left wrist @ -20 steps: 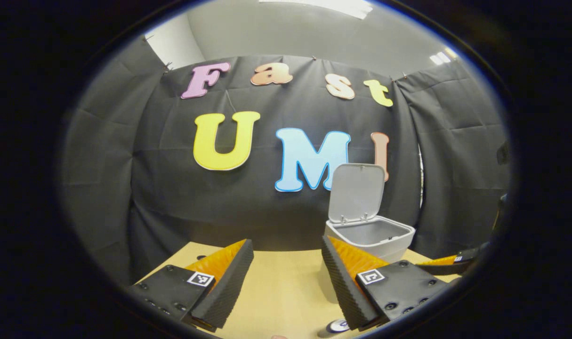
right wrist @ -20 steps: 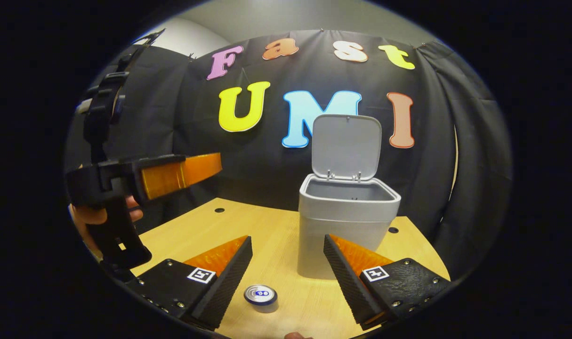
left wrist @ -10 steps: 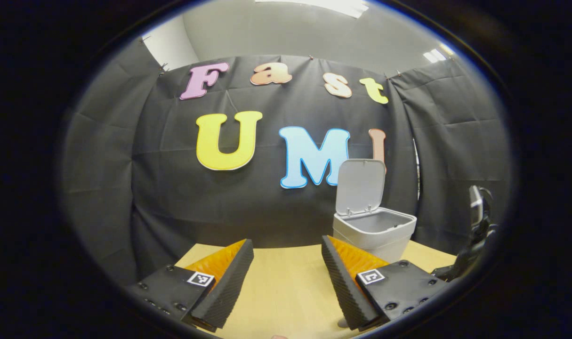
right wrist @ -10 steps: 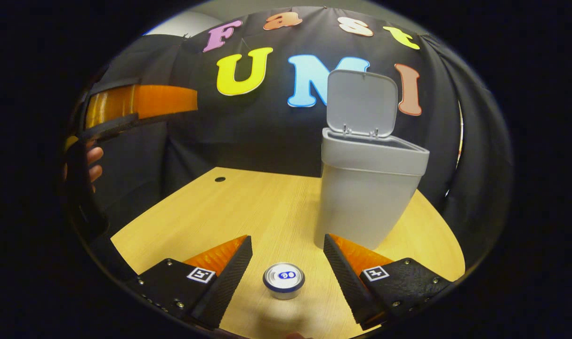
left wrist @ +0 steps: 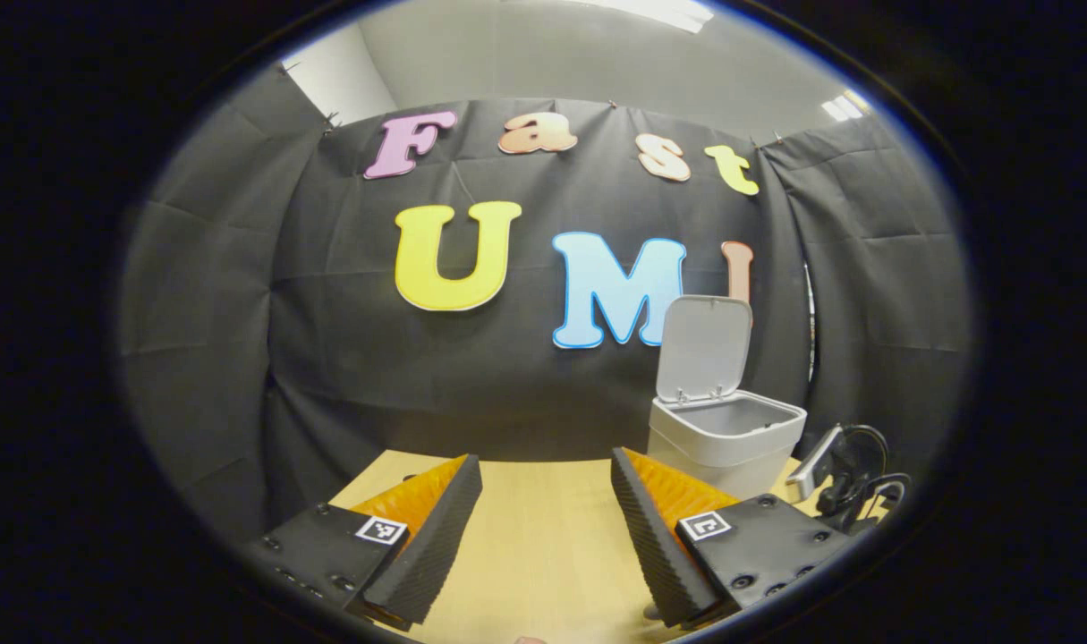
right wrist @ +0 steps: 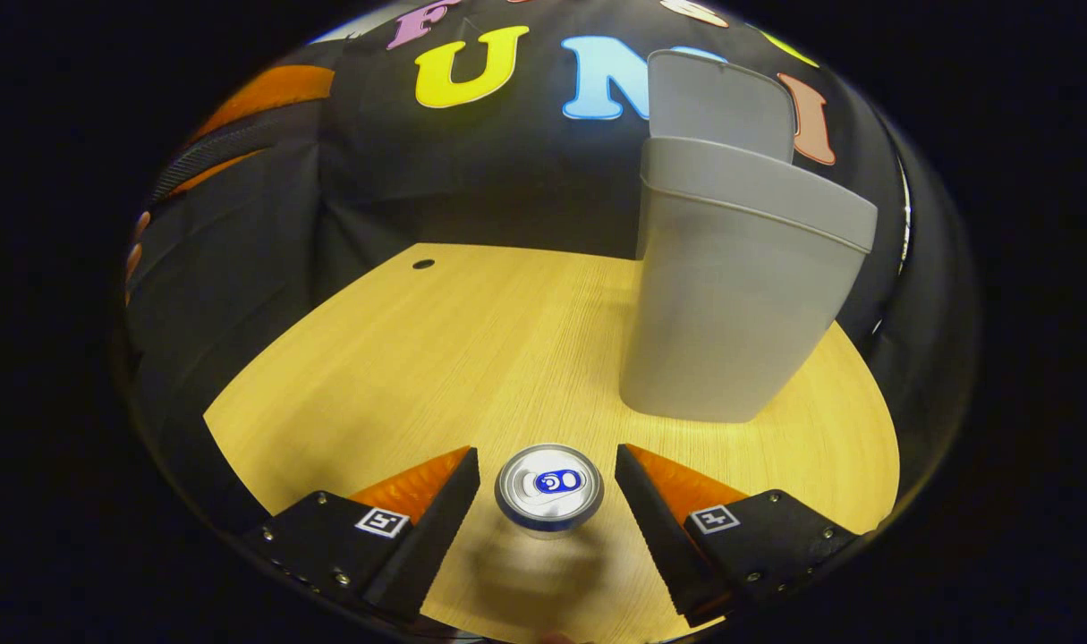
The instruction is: Press the lid of the desktop garbage bin to open it, pick up the crumpled paper on the desktop and throw it into the bin, then pick up the pop can on the desktop and drop it into the bin, and finally close the garbage bin lid.
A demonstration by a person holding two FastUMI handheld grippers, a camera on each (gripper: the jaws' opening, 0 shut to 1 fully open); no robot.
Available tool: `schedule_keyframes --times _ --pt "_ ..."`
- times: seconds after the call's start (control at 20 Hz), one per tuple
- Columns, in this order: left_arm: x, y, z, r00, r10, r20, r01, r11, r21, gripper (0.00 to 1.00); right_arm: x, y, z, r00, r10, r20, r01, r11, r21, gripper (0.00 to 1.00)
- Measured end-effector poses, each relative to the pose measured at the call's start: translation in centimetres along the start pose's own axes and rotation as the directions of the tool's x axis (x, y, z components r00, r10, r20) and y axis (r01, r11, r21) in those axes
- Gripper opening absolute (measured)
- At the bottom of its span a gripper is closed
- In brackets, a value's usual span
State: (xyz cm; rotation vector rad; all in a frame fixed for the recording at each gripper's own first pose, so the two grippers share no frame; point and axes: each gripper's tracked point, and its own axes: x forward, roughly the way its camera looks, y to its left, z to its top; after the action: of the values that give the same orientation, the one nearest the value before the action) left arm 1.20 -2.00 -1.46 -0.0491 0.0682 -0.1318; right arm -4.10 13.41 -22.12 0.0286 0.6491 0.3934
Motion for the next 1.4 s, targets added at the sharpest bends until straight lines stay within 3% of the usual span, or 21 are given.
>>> schedule_keyframes --times 0.35,0.4,0.45,0.65,1.05,1.4 --pt "-0.9 0.1 -0.5 0.998 0.063 -0.02 -0.063 0.998 -0.009 0.95 1.1 -0.3 -2.1 0.997 0.031 -0.075 -0.034 0.999 -0.033 0.98" --pt "-1.0 0.0 -0.4 0.997 0.069 -0.022 -0.069 0.998 -0.006 0.95 1.3 -0.3 -2.1 0.996 0.038 -0.078 -0.041 0.999 -0.032 0.96" --pt "-0.9 0.0 -0.3 0.997 0.076 -0.021 -0.076 0.997 -0.004 0.95 1.2 -0.2 -2.2 0.996 0.044 -0.08 -0.046 0.998 -0.03 0.87" --pt "-0.9 -0.2 -0.2 0.995 0.095 -0.023 -0.095 0.995 -0.009 0.95 0.9 -0.4 -2.1 0.994 0.059 -0.089 -0.063 0.997 -0.035 0.84" --pt "-1.2 -0.9 -0.5 0.995 0.099 -0.024 -0.099 0.995 -0.007 0.95 -4.2 -2.0 2.2 0.996 0.084 0.032 -0.083 0.996 -0.021 0.84" --pt "-1.3 -0.7 -0.1 0.994 0.112 -0.013 -0.112 0.994 -0.007 0.95 -9.0 -4.2 8.6 0.977 0.062 0.203 -0.066 0.998 0.016 0.84"
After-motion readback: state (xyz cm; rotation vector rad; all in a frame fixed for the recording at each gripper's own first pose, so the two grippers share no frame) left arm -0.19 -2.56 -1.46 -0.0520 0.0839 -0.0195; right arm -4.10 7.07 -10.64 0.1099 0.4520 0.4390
